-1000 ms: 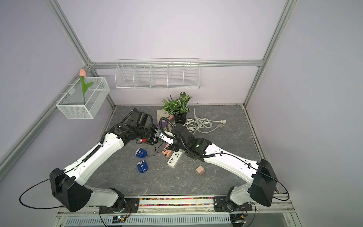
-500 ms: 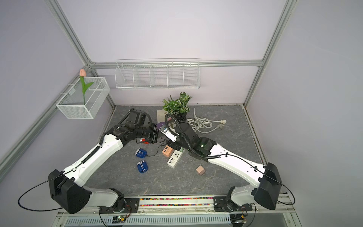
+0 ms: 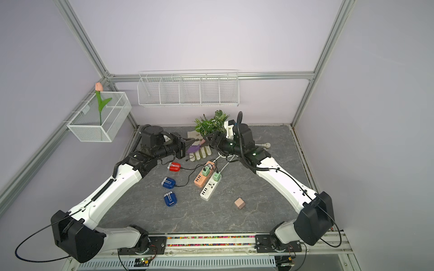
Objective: Charge the electric shaver
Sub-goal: Pick up the charging cable from the center of the board.
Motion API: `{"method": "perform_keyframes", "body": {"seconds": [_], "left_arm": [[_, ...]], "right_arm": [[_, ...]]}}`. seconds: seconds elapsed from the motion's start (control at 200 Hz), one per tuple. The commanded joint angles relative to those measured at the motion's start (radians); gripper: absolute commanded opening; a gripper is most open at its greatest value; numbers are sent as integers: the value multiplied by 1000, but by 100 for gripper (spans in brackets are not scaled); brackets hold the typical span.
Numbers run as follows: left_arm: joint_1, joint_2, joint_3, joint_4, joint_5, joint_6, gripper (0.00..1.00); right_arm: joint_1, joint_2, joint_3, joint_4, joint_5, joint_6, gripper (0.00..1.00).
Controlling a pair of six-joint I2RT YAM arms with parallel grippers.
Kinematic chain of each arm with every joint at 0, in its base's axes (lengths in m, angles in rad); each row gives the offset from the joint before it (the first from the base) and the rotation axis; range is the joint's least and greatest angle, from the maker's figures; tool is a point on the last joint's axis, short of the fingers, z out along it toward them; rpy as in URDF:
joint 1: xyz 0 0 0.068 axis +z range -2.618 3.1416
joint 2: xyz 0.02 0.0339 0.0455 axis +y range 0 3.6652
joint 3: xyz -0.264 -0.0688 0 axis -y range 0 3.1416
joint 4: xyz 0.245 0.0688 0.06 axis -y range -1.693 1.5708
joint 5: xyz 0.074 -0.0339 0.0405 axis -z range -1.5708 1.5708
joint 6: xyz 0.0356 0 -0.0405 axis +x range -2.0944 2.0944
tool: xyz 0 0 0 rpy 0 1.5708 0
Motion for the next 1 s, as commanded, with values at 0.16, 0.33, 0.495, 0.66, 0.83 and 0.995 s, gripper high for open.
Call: {"method": "perform_keyframes", "body": {"seconds": [0.16, 0.33, 0.495, 0.66, 0.83, 0.995], "left_arm": [[3, 29, 31, 42, 22, 57, 0], [4, 39, 32, 38, 25, 61, 0], [5, 44, 41, 35, 28, 68, 0], [3, 46, 45, 19, 36, 78, 0], [4, 46, 48, 9, 36, 80, 0], [5, 49, 51, 1, 42, 81, 0]], "right_arm": [[-8, 30, -61, 387, -79, 564, 69], [-5, 35, -65, 382, -93, 592, 54], [-5, 41, -58, 279, -111, 548, 53], [-8, 64, -27, 267, -100, 539, 54], [-9, 109, 23, 268, -110, 532, 38], [-11, 114, 26, 269, -103, 528, 30]]}}
